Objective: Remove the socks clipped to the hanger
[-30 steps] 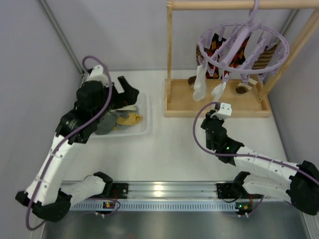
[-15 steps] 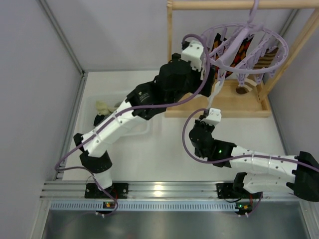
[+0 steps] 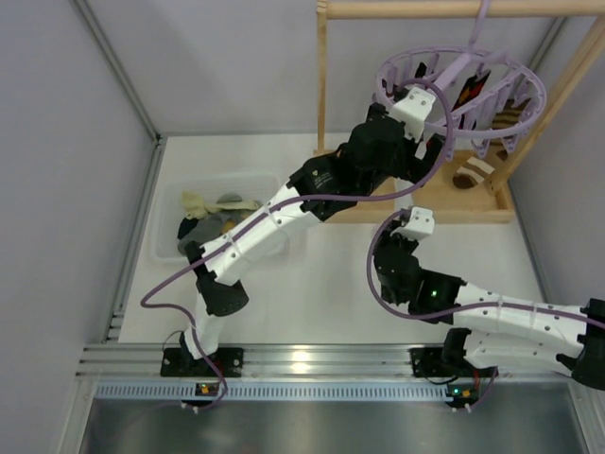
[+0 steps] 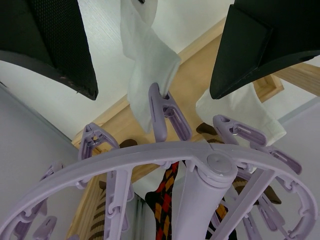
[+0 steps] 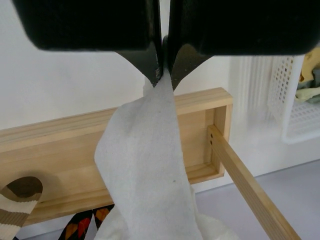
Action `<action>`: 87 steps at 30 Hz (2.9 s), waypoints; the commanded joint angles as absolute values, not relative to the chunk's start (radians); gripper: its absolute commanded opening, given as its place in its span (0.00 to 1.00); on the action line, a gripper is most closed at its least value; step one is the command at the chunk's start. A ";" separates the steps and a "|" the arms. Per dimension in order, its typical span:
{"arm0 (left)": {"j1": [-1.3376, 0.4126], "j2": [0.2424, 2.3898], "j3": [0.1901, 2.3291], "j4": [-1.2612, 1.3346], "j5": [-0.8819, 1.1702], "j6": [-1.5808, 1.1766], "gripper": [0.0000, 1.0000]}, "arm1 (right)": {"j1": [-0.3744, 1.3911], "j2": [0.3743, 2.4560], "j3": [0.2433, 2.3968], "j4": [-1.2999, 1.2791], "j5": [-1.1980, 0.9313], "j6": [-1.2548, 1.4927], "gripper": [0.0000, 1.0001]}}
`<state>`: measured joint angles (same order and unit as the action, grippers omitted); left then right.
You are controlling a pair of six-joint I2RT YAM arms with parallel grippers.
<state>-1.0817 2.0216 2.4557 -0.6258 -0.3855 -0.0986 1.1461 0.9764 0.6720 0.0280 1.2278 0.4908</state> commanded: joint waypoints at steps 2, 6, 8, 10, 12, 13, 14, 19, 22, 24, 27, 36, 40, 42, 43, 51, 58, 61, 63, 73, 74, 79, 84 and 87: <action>-1.081 2.036 2.500 -0.509 -0.426 -0.063 0.94 | 1.173 0.922 0.643 0.071 1.197 0.462 0.00; -1.072 2.054 2.500 -0.476 -0.410 -0.055 0.93 | 1.177 0.888 0.623 0.083 1.174 0.449 0.00; -1.062 2.059 2.500 -0.460 -0.399 -0.054 0.93 | 1.181 0.879 0.614 0.086 1.161 0.448 0.00; -1.054 2.065 2.500 -0.453 -0.382 -0.055 0.93 | 1.187 0.862 0.607 0.098 1.151 0.436 0.00; -1.043 2.069 2.500 -0.448 -0.376 -0.057 0.93 | 1.192 0.847 0.603 0.107 1.138 0.430 0.00; -1.040 2.071 2.500 -0.446 -0.368 -0.060 0.93 | 1.193 0.844 0.600 0.113 1.132 0.425 0.00; -1.031 2.072 2.499 -0.443 -0.362 -0.063 0.93 | 1.195 0.839 0.595 0.121 1.126 0.414 0.00; -1.017 2.083 2.494 -0.430 -0.347 -0.072 0.89 | 1.204 0.834 0.594 0.150 1.098 0.391 0.00; -1.009 2.089 2.494 -0.417 -0.325 -0.072 0.71 | 1.209 0.841 0.594 0.163 1.078 0.385 0.00; -1.009 2.091 2.493 -0.405 -0.307 -0.072 0.69 | 1.212 0.847 0.595 0.167 1.074 0.383 0.00; -1.011 2.092 2.490 -0.391 -0.305 -0.072 0.57 | 1.215 0.861 0.600 0.175 1.063 0.380 0.00; -1.009 2.077 2.474 -0.387 -0.337 -0.061 0.19 | 1.218 0.859 0.594 0.167 1.046 0.405 0.00; -1.011 2.063 2.450 -0.387 -0.360 -0.057 0.17 | 1.223 0.845 0.574 0.144 1.035 0.436 0.00; -1.011 2.056 2.444 -0.388 -0.367 -0.054 0.17 | 1.224 0.831 0.561 0.130 1.035 0.460 0.00; -1.011 2.052 2.441 -0.388 -0.370 -0.054 0.18 | 1.227 0.825 0.552 0.117 1.034 0.465 0.00; -1.011 1.935 2.263 -0.390 -0.393 -0.113 0.66 | 1.227 0.759 0.514 0.065 0.991 0.494 0.00; -1.011 1.809 2.090 -0.393 -0.534 -0.120 0.87 | 1.227 0.715 0.511 0.009 0.974 0.496 0.00; -1.009 1.715 1.952 -0.397 -0.665 -0.127 0.99 | 1.227 0.724 0.544 -0.054 0.945 0.495 0.00; -1.009 1.619 1.857 -0.397 -0.739 -0.144 0.99 | 1.226 0.745 0.567 -0.087 0.914 0.491 0.00; -0.999 1.272 1.453 -0.717 -1.112 -0.426 0.99 | 1.102 0.920 0.699 -0.065 0.597 0.413 0.00; -0.985 1.258 1.433 -0.766 -1.050 -0.464 0.99 | 1.095 0.939 0.715 -0.054 0.554 0.402 0.00; -0.831 1.076 1.322 -0.949 -0.818 -0.548 0.99 | 1.004 1.102 0.859 0.021 0.304 0.342 0.00; -0.827 0.907 1.226 -1.061 -0.802 -0.594 0.99 | 0.968 1.297 1.124 0.006 0.223 0.247 0.00; -0.827 0.781 1.148 -1.062 -0.863 -0.609 0.99 | 0.969 1.496 1.312 0.002 0.163 0.216 0.00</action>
